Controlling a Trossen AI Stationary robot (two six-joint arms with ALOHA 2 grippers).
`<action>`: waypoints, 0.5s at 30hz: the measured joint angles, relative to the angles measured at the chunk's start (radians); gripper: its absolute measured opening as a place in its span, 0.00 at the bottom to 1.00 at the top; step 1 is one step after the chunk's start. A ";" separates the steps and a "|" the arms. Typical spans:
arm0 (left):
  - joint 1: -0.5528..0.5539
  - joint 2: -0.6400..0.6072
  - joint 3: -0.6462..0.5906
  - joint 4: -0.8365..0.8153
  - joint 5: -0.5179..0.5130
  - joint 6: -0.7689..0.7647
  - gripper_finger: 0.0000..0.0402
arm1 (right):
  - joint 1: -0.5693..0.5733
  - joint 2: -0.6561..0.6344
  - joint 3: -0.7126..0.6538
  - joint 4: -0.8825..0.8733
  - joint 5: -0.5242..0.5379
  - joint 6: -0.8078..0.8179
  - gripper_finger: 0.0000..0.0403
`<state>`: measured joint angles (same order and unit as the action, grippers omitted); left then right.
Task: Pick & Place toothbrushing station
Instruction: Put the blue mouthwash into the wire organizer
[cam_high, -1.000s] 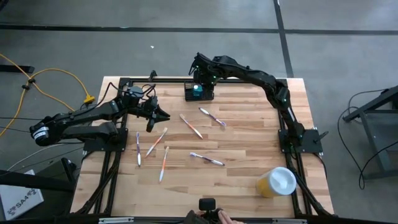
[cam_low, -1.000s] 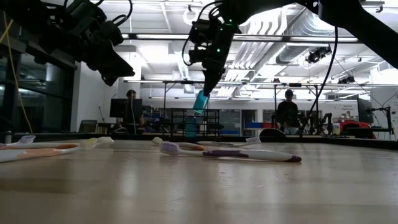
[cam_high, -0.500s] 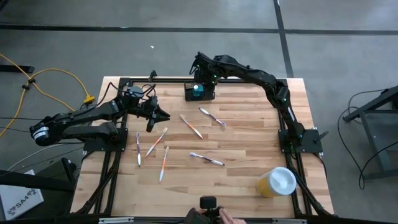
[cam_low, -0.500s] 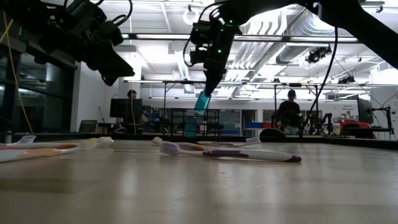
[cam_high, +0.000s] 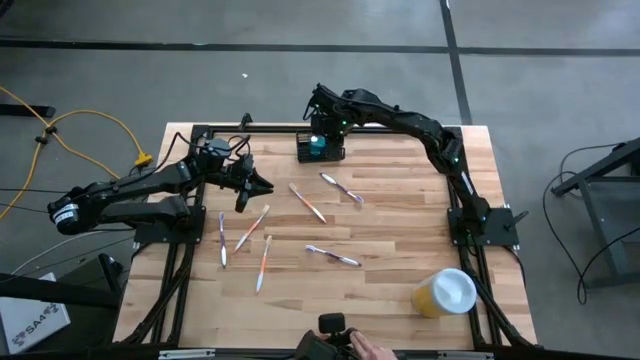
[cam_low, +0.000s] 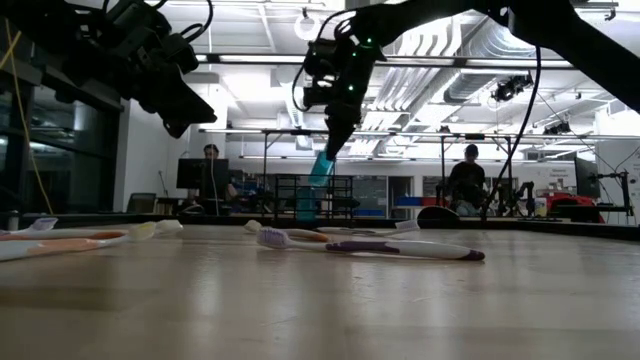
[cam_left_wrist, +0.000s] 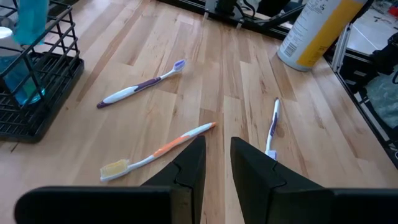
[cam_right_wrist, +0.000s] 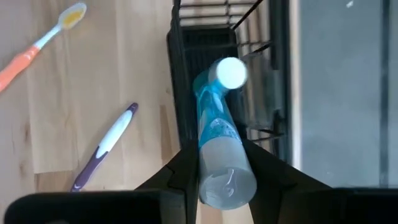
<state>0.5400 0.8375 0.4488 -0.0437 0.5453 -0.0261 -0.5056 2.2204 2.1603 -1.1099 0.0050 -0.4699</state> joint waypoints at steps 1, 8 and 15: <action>0.000 0.000 0.000 0.000 0.000 0.000 0.18 | 0.000 0.008 -0.001 -0.001 -0.004 -0.001 0.22; 0.000 0.000 0.000 0.000 0.000 0.000 0.18 | -0.002 0.024 0.001 0.023 -0.009 -0.006 0.22; 0.000 0.000 0.000 0.000 0.000 0.000 0.18 | -0.008 0.047 0.000 0.016 -0.014 -0.012 0.22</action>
<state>0.5400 0.8375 0.4488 -0.0437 0.5453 -0.0261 -0.5141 2.2675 2.1605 -1.0939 -0.0089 -0.4815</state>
